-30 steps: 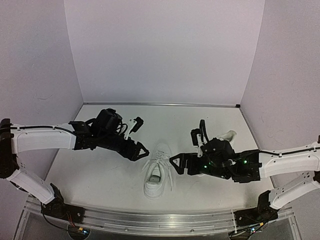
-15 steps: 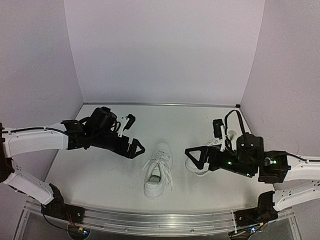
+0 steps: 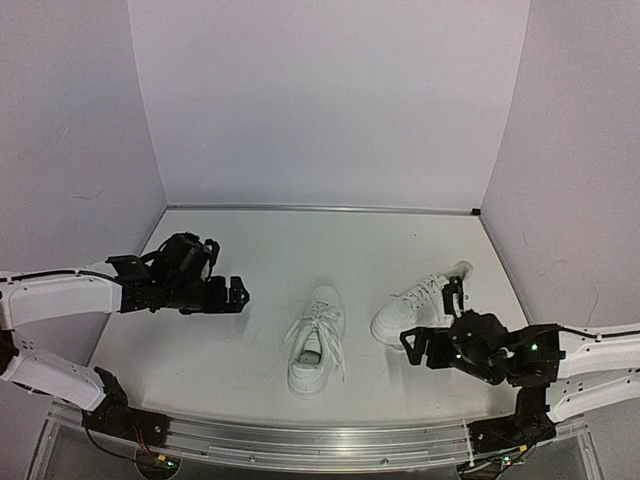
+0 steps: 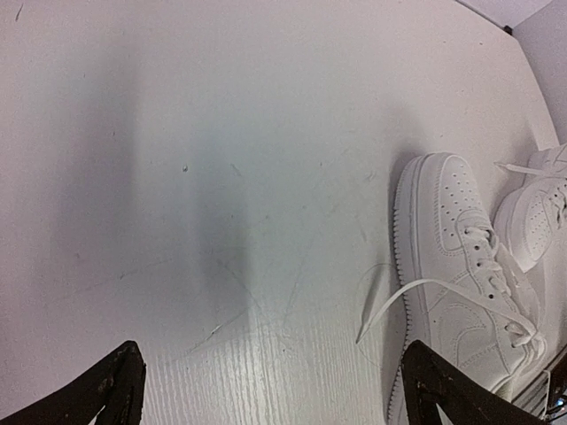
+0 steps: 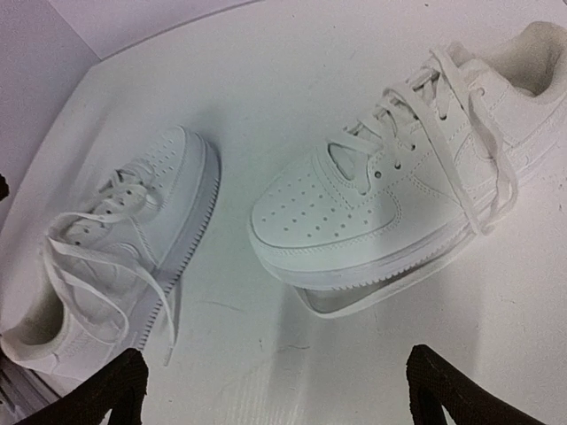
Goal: Tie the shoes
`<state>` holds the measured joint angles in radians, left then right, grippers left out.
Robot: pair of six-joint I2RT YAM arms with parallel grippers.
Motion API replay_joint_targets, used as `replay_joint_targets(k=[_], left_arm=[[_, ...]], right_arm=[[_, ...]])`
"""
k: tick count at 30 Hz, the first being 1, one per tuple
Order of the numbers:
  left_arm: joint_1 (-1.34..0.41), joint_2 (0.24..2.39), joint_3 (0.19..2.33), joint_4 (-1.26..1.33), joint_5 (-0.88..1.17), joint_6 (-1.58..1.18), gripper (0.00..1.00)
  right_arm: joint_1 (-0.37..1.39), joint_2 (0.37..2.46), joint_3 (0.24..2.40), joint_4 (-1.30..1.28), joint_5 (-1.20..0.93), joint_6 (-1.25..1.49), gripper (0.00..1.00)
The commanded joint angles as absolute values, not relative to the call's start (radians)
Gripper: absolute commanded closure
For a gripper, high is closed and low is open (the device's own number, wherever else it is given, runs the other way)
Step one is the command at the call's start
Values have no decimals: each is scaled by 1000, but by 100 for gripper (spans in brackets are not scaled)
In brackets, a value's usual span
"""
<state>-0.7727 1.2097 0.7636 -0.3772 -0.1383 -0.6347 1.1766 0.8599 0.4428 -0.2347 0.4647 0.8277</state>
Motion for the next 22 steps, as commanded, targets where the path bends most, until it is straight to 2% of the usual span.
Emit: replay_joint_targets(k=[1,11,22], left_arm=[[-756,1244,767,-353,-162,-687,0],[-752,1315,794,-319,-149,-666,0],[-752,1311,803,-335,-159,-655,0]], right_arm=[[1175,1004,488,-234,473,838,2],[1175,1122,555,-185,434,762,2],[1175,1123,563,-178,423,747,2]])
